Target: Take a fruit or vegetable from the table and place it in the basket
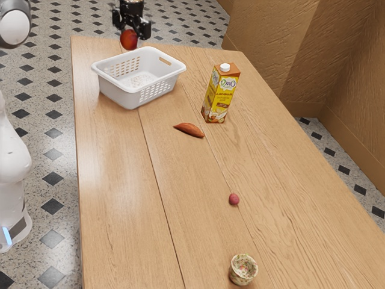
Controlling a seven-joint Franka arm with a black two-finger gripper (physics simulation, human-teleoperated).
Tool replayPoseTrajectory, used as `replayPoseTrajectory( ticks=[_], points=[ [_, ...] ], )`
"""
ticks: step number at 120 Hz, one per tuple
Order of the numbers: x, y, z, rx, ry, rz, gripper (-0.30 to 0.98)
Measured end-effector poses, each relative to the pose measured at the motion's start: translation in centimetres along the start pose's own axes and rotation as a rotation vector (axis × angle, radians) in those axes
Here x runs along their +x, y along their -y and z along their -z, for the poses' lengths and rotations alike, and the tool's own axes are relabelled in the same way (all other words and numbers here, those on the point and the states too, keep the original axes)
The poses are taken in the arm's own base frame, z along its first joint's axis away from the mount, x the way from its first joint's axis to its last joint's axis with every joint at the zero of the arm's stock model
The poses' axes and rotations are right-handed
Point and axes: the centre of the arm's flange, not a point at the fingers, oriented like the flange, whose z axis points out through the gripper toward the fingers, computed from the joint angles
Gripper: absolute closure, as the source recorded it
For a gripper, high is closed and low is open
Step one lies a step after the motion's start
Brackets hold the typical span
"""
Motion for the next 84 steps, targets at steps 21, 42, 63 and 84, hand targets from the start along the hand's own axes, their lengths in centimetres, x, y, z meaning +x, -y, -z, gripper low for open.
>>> replayPoseTrajectory(
  ticks=[21,42,63,84],
  points=[
    [-0.1,2.4,-1.5,0.005,-0.017,0.048,0.27],
    [0.4,2.4,-1.4,0.007,-0.065,0.047,0.26],
    [0.4,0.5,-3.6,0.002,-0.078,0.016,0.26],
    [0.7,-2.1,-4.7,-0.005,-0.096,-0.027,0.26]
  ],
)
